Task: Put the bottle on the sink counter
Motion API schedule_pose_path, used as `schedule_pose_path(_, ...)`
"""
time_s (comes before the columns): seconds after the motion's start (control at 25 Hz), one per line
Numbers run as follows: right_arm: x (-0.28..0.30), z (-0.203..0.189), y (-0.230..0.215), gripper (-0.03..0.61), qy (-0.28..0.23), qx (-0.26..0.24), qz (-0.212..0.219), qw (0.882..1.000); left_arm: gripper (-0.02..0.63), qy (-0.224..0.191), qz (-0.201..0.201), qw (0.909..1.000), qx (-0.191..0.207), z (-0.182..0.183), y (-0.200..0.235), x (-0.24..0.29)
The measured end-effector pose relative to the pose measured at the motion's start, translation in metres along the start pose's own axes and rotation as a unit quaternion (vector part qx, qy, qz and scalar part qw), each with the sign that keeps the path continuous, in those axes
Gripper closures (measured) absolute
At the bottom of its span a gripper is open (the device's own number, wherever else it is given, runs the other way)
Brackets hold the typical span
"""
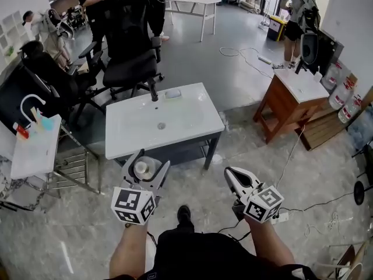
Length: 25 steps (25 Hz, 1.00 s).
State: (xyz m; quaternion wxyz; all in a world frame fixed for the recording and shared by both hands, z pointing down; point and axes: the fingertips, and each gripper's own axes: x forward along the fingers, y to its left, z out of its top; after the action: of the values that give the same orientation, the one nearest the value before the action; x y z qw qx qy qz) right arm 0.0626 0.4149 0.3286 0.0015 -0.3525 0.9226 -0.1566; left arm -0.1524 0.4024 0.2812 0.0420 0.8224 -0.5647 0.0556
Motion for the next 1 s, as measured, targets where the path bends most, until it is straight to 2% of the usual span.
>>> schedule_pose_path(0.32,0.077,0.022,-0.031,0.565,0.014,-0.002,-0.007,1.0,0.258,0.0,-0.006,1.0,0.005,0.011,0.061,0.06)
schedule_pose_path(0.6,0.133,0.031,-0.055,0.565,0.027,-0.005,-0.023,0.999,0.258,-0.001,-0.023,0.9997,-0.011,0.005,0.105,0.108)
schedule_pose_path(1.0,0.174,0.033,-0.093,0.565,0.036,0.002,-0.022,0.999,0.258,0.009,-0.022,0.9994,-0.026,-0.003,0.126,0.146)
